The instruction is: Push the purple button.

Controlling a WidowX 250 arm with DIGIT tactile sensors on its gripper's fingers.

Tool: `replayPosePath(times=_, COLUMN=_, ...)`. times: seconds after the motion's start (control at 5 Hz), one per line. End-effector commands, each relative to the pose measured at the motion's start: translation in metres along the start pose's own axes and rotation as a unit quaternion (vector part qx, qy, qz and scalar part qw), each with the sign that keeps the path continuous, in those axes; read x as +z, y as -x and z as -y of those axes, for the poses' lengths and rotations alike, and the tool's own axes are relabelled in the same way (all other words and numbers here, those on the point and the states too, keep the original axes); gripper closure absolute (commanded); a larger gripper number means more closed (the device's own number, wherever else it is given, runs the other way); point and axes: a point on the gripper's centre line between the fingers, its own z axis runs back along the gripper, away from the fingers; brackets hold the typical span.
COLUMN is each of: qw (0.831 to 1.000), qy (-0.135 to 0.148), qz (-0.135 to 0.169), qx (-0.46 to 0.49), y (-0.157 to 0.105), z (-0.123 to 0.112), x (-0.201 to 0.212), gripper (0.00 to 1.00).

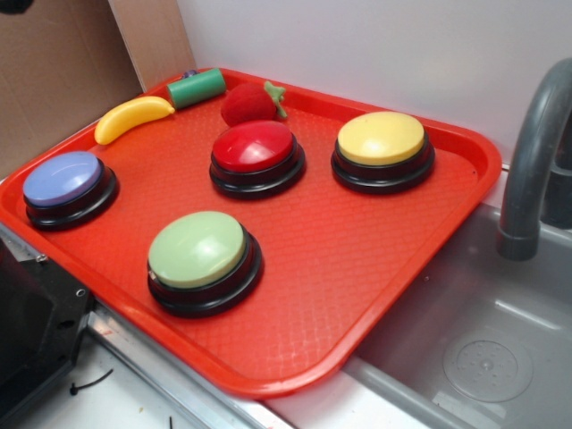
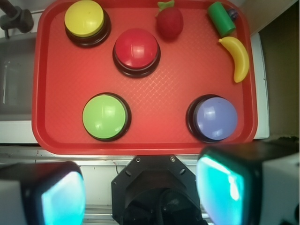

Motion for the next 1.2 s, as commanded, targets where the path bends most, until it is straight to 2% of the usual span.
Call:
replayPosePath(times=0.0, qw=1.0, qy=0.0, qz=0.0, qx=0.0, y=0.0, z=0.0, x=0.0, gripper=0.0)
replayPosePath(times=0.2, qw=0.997, qy=-0.011, qz=-0.004, qx=0.071, y=-0.02, z=-0.05, x=-0.019, gripper=0.0)
replayPosePath(times=0.4, qw=0.989, qy=-0.038, qz=0.026, qx=0.137, y=-0.029, z=-0.084, x=-0.042, gripper=0.0)
replayPosePath(times=0.6, qw=0.984, qy=-0.04, qz=0.029, qx=0.169, y=-0.029, z=-0.109, x=-0.075, gripper=0.0)
replayPosePath(times=0.8, qw=0.989, qy=-0.056, qz=0.032, qx=0.133, y=-0.039, z=-0.119, x=-0.119, gripper=0.0)
replayPosePath(times=1.0, qw=0.996, qy=-0.035, qz=0.036, qx=0.069, y=-0.035, z=-0.118, x=-0.153, gripper=0.0)
